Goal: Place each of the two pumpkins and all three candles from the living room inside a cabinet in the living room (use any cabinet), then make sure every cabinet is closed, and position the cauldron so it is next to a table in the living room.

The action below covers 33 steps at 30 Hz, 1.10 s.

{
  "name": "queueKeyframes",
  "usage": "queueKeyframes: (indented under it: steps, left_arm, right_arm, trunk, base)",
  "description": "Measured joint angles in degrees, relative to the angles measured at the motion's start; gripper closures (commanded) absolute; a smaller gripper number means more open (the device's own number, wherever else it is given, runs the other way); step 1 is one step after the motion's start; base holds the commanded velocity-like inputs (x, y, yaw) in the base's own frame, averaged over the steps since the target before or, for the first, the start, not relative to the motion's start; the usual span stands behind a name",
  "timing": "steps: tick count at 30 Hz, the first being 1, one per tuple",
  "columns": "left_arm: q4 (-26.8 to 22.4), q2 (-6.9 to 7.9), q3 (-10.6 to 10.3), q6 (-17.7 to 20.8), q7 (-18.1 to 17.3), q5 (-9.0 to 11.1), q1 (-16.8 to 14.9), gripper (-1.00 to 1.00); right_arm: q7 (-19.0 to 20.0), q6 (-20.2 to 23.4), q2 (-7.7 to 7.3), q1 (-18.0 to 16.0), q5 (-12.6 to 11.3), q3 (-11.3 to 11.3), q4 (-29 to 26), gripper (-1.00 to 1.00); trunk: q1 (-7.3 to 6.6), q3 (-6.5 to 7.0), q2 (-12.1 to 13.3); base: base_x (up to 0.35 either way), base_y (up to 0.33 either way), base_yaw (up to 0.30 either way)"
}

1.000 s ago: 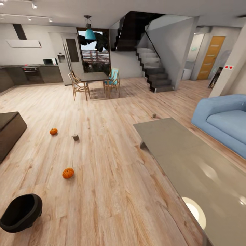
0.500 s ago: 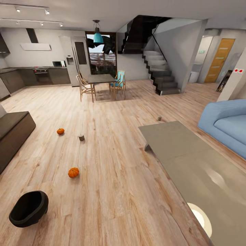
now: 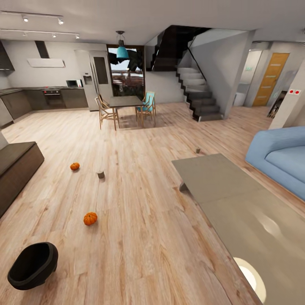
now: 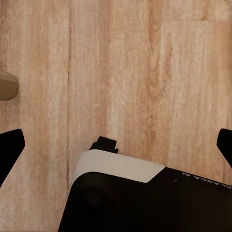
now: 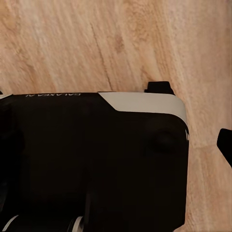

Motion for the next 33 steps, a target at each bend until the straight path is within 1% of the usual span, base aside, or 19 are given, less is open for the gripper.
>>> queueKeyframes:
  steps: [13,18,25,33]
  left_arm:
    - [0.02,0.06,0.00,0.07,0.00,0.03,0.00,-1.00]
    - [0.03,0.07,0.00,0.08,0.00,0.03,0.00,-1.00]
    - [0.05,0.06,-0.02,0.08,0.01,-0.03,0.01,-1.00]
    - [0.06,0.06,-0.08,0.08,0.01,-0.05,0.00,-1.00]
  right_arm:
    - [0.00,-0.02,0.00,0.00,0.00,0.00,0.00,-1.00]
    - [0.00,-0.02,0.00,0.00,-0.01,0.00,0.00,-1.00]
    - [0.07,0.00,-0.05,0.00,-0.55,-0.19,0.00,-1.00]
    - [0.09,-0.01,-0.04,0.00,-0.59,-0.20,0.00,-1.00]
  trunk:
    - [0.00,1.20,0.00]
    - [-0.01,1.66,0.00]
    - [-0.03,2.23,0.00]
    - [-0.03,2.30,0.00]
  base:
    - [0.003,0.000,0.000]
    - [0.095,0.000,0.000]
    - [0.292,0.000,0.031]
    - [0.347,0.000,0.005]
